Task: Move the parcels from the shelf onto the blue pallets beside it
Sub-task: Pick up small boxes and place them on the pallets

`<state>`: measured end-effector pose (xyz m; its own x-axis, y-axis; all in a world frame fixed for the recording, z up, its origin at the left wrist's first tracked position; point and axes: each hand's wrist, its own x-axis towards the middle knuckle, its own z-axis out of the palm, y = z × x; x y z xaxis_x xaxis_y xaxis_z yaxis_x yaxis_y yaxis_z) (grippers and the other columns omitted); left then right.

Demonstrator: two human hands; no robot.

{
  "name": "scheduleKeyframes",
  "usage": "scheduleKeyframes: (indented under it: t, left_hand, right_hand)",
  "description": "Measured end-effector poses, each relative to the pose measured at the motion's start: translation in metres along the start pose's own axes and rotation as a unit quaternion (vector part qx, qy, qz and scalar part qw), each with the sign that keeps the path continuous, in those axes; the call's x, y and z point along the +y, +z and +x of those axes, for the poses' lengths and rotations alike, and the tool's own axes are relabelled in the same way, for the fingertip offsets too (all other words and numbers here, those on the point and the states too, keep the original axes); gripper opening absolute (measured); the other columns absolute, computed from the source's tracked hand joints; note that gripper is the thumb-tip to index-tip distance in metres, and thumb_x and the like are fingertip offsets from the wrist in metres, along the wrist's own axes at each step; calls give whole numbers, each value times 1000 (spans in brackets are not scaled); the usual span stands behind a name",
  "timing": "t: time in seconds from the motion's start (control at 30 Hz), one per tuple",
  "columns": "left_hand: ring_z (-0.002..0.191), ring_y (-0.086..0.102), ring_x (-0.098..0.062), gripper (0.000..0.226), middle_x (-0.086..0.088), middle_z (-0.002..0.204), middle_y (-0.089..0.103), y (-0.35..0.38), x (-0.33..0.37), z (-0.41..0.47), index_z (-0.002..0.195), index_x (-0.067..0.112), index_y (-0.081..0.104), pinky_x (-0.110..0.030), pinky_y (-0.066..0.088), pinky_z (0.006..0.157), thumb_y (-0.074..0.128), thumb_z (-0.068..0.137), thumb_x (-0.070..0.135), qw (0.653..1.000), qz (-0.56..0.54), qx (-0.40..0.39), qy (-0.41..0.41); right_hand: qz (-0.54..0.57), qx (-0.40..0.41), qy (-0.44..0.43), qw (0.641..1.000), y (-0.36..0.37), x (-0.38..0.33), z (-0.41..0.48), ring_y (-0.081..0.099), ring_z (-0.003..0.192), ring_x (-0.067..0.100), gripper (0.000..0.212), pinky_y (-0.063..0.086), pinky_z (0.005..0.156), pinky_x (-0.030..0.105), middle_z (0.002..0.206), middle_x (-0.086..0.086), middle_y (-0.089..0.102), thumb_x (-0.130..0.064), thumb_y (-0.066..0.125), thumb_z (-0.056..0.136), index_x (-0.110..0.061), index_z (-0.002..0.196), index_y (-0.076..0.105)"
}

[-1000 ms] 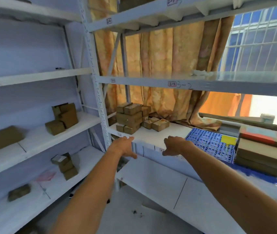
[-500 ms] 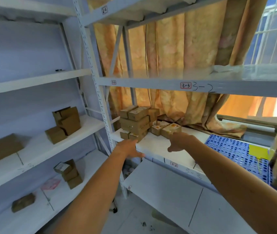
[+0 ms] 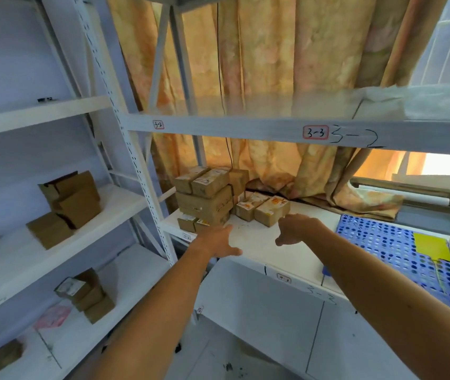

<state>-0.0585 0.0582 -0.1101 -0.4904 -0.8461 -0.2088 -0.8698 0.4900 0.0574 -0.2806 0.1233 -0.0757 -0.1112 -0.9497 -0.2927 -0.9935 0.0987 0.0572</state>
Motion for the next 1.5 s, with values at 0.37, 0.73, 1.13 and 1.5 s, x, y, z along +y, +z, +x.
scheduleKeyframes:
  t: [0.37, 0.73, 1.13, 1.5]
  left_hand:
    - [149, 24, -31, 94, -10, 165, 19, -10, -47, 109, 162, 21, 11, -46, 33, 115, 58, 91, 63, 990, 55, -17, 129]
    - [150, 19, -33, 90, -12, 164, 19, 7, -67, 169, 159, 18, 18, -50, 24, 117, 60, 91, 58, 975, 77, -10, 206]
    - [152, 13, -31, 100, -10, 166, 11, 25, -55, 212, 160, 17, 9, -53, 25, 118, 68, 86, 53, 982, 48, -20, 183]
    - [154, 0, -29, 103, -8, 168, 0, 22, -47, 258, 162, 20, 5, -49, 18, 120, 71, 87, 46, 979, 28, -26, 199]
  right_hand:
    - [-4, -47, 127, 991, -22, -28, 71, 59, 114, 25, 54, 46, 81, 31, 127, 7, 59, -46, 63, 91, -11, 132, 57]
    - [21, -32, 197, 980, 2, -32, 100, 60, 107, 25, 54, 46, 77, 31, 121, 8, 60, -44, 68, 88, -12, 131, 56]
    - [30, 5, 141, 990, 50, -12, 166, 53, 118, 26, 58, 45, 86, 35, 132, 9, 49, -46, 61, 91, -11, 135, 48]
    - [28, 44, 131, 990, 52, 7, 227, 33, 140, 31, 78, 36, 109, 45, 155, 11, 30, -46, 62, 90, -17, 153, 27]
